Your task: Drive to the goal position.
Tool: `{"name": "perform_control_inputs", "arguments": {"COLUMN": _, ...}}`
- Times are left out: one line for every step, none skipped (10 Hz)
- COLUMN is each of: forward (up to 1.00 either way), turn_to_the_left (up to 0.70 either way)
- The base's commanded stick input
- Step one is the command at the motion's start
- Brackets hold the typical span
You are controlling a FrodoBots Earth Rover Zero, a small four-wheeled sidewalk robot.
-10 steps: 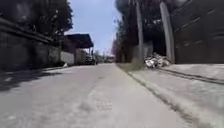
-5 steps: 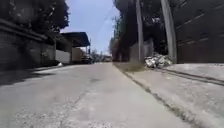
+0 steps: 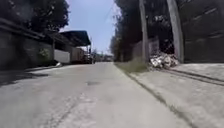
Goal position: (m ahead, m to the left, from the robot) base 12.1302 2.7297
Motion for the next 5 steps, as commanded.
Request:
{"name": "perform_control_inputs", "arguments": {"forward": 1.00, "turn_to_the_left": 0.00}}
{"name": "perform_control_inputs", "arguments": {"forward": 1.00, "turn_to_the_left": 0.00}}
{"name": "perform_control_inputs", "arguments": {"forward": 1.00, "turn_to_the_left": 0.00}}
{"name": "perform_control_inputs", "arguments": {"forward": 1.00, "turn_to_the_left": 0.00}}
{"name": "perform_control_inputs", "arguments": {"forward": 1.00, "turn_to_the_left": 0.00}}
